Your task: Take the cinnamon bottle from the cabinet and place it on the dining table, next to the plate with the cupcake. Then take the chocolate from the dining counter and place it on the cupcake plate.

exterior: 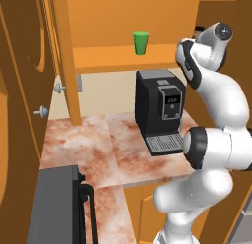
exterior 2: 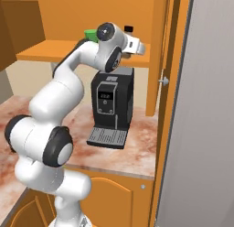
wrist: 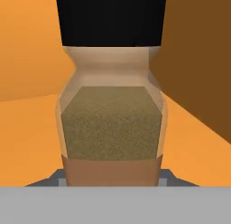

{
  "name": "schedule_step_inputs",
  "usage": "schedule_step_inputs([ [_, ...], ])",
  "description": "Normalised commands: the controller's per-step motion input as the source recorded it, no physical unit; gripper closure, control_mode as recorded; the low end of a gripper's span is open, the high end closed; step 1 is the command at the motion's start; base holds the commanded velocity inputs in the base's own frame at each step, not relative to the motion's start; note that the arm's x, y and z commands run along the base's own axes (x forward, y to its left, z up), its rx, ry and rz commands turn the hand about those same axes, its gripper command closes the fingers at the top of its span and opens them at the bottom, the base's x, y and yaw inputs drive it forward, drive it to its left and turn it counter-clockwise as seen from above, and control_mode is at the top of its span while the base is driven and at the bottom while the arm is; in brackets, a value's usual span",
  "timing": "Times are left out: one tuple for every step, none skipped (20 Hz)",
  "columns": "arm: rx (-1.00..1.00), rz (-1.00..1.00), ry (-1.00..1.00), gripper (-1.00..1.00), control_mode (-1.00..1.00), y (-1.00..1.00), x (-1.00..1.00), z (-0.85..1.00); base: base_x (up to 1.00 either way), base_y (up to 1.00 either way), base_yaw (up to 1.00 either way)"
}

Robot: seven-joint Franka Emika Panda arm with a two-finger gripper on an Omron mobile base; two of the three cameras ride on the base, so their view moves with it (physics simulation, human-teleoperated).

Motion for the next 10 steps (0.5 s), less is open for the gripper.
schedule_step_inputs([
  [0.0, 0.15, -0.06, 1.0, -1.0, 0.31, -0.88, 0.0, 0.0, 0.0, 0.0],
  [0.0, 0.14, -0.06, 1.0, -1.0, 0.32, -0.89, 0.0, 0.0, 0.0, 0.0],
  [0.0, 0.11, -0.03, 1.0, -1.0, 0.38, -0.85, 0.0, 0.0, 0.0, 0.0],
  [0.0, 0.09, 0.0, 1.0, -1.0, 0.38, -0.82, 0.0, 0.0, 0.0, 0.0],
  [0.0, 0.08, 0.0, 1.0, -1.0, 0.37, -0.82, 0.0, 0.0, 0.0, 0.0],
  [0.04, 0.05, 0.0, 1.0, -1.0, 0.36, -0.8, 0.01, 0.0, 0.0, 0.0],
  [0.04, 0.04, 0.0, 1.0, -1.0, 0.34, -0.77, 0.0, 0.0, 0.0, 0.0],
  [0.0, 0.01, 0.0, 1.0, -1.0, 0.47, -0.75, 0.0, 0.0, 0.0, 0.0],
  [0.0, 0.01, 0.0, 1.0, -1.0, 0.46, -0.73, 0.0, 0.0, 0.0, 0.0],
  [0.0, 0.01, 0.0, 1.0, -1.0, 0.45, -0.7, 0.0, 0.0, 0.0, 0.0],
])
